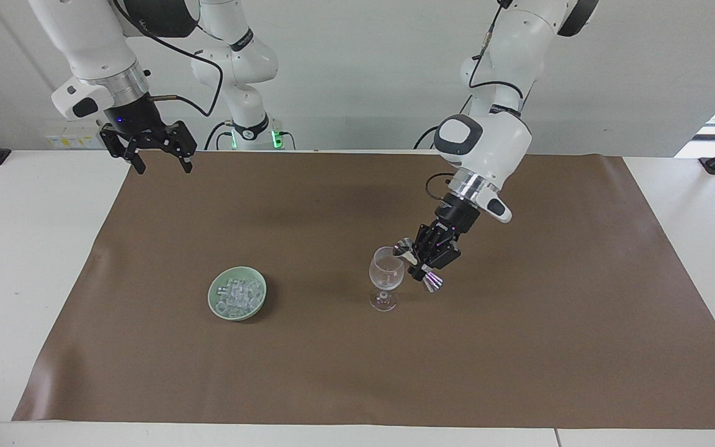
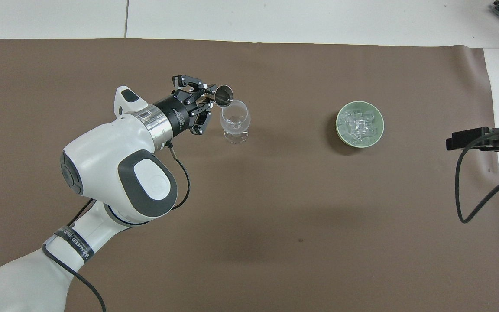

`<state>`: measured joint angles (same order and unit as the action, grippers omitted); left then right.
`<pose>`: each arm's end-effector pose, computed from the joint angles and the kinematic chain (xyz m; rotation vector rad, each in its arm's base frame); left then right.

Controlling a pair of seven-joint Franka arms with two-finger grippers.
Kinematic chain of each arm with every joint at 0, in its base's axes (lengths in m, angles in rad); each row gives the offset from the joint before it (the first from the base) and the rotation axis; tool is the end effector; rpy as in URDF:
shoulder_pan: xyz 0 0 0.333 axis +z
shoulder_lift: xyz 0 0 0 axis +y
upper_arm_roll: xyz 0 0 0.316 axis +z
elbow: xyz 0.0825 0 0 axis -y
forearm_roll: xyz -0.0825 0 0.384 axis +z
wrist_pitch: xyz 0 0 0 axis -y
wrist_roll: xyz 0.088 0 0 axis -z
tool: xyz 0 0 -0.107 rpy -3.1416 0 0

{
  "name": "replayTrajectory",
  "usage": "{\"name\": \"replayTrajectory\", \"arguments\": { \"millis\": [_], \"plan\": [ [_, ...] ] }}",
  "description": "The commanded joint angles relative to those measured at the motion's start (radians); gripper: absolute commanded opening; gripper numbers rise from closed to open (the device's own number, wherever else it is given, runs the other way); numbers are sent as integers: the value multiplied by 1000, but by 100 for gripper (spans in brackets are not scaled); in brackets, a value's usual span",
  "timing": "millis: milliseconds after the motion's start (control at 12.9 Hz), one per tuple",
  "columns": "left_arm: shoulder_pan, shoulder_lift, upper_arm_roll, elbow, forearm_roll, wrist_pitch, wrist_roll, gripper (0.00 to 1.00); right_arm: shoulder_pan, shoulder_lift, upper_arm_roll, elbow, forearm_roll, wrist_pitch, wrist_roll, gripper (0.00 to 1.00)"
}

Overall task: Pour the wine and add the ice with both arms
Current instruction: 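Position the silver cup just above the clear glass rim, then tilt the silver cup over the glass with the left gripper to pour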

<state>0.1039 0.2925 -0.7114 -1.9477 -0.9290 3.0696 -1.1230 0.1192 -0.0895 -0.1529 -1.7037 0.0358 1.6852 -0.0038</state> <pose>0.5755 -0.2802 0.4350 1.5771 1.5154 0.0113 0.5365 -0.0182 0.6199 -3.0913 0.0504 -0.1096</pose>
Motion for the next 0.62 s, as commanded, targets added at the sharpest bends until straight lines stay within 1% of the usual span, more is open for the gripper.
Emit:
{"name": "replayTrajectory", "arguments": {
  "millis": [0, 542],
  "plan": [
    [-9, -9, 4, -16, 18, 27, 40, 0, -12, 5, 6, 7, 12, -9, -18, 100],
    [-9, -16, 6, -25, 18, 29, 130, 0, -12, 5, 6, 7, 12, -9, -18, 100]
  ]
}}
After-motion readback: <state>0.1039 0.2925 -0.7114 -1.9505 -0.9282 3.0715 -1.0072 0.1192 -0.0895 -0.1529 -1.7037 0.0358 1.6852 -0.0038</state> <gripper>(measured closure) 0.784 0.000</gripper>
